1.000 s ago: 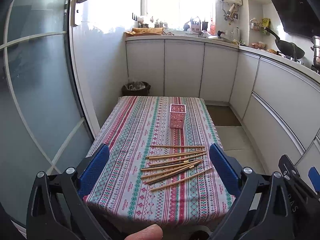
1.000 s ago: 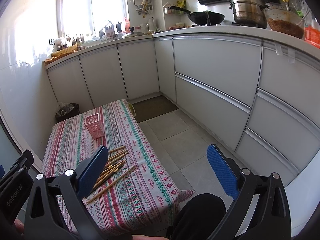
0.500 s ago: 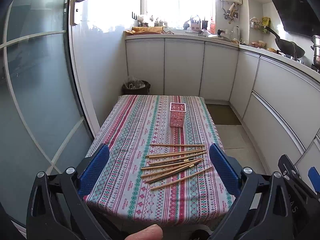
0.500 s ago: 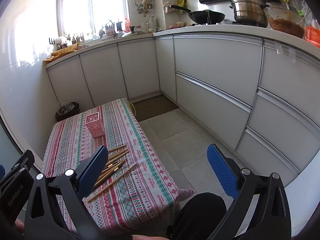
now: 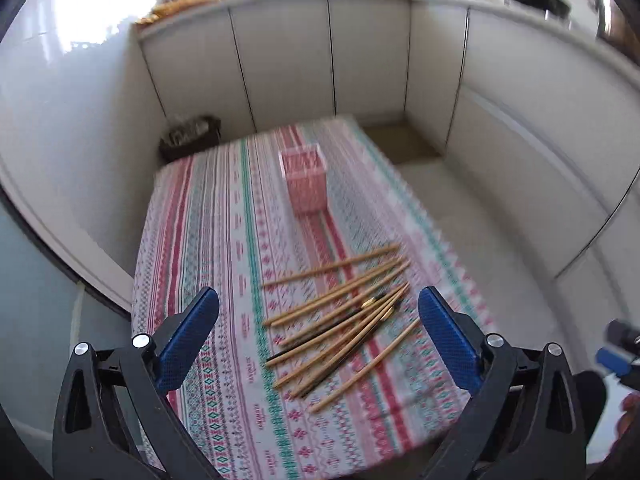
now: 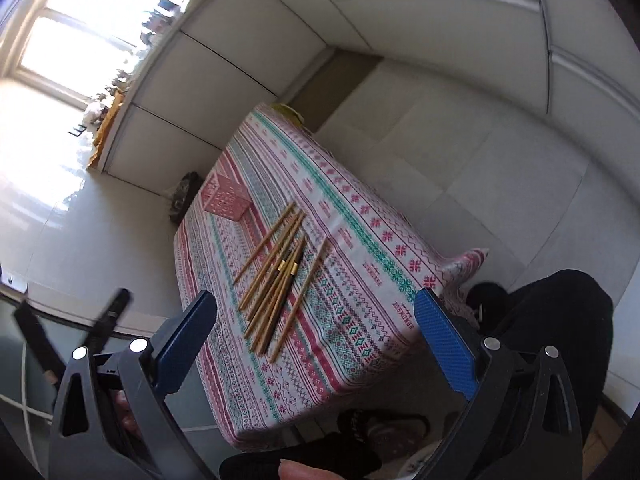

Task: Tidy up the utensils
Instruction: 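Lower the left gripper onto the chopstick pile and grasp one chopstick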

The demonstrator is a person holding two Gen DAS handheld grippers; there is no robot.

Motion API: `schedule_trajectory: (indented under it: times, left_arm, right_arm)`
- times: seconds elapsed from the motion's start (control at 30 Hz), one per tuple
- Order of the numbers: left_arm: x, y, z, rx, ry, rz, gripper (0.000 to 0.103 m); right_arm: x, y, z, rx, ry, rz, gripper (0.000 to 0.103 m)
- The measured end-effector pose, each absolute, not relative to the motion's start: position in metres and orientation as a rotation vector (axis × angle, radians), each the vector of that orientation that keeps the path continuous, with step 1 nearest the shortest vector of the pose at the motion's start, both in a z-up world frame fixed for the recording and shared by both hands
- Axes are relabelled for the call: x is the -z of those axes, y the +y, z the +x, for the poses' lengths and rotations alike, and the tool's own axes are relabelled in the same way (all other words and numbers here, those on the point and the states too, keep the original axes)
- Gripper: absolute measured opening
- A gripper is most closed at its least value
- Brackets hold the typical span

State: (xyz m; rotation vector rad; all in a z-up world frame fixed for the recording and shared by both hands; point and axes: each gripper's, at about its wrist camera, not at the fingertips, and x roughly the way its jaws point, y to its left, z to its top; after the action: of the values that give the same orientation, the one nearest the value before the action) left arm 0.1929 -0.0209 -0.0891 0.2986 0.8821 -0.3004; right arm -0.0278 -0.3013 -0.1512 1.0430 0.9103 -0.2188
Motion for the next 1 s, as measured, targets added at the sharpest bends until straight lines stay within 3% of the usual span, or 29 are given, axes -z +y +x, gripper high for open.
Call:
schedule_trajectory:
  times: [0.13,0.3,0.37,0.47,0.73,0.77,0.83,0.87,1.0]
  left_arm:
    - [0.165,-0.059,0.246,0.408,1.048,0.445,0.092]
    - [0.220,-0.121,0.300,0.526,1.032,0.748,0.089]
    - [0.239,-0.140,0.321,0.590,1.080,0.836,0.071]
    - [0.261,-0.156,0.341,0.669,1.139,0.961,0.056]
    - [0.276,-0.155,0.365,0.891,1.274,1.064,0.043]
    - [0.275,-0.155,0.367,0.921,1.291,1.062,0.038]
    - [0.280,-0.159,0.374,0.988,1.329,1.053,0.017]
    - [0.280,-0.158,0.376,1.003,1.341,1.040,0.014]
    - [0.281,-0.140,0.389,0.968,1.361,0.860,0.013]
  right_arm:
    - [0.185,-0.315,0.000,0.265,0.935,1.061,0.096]
    - [0.218,-0.323,0.050,0.246,0.993,1.043,0.096]
    - [0.229,-0.329,0.063,0.257,1.000,1.030,0.096]
    - [0.238,-0.330,0.078,0.270,1.027,1.012,0.096]
    - [0.265,-0.348,0.095,0.283,1.100,1.113,0.096]
    - [0.270,-0.347,0.098,0.263,1.125,1.126,0.096]
    - [0.281,-0.342,0.104,0.223,1.186,1.147,0.096]
    - [0.287,-0.340,0.105,0.213,1.216,1.160,0.096]
    - [0.300,-0.336,0.105,0.236,1.269,1.219,0.096]
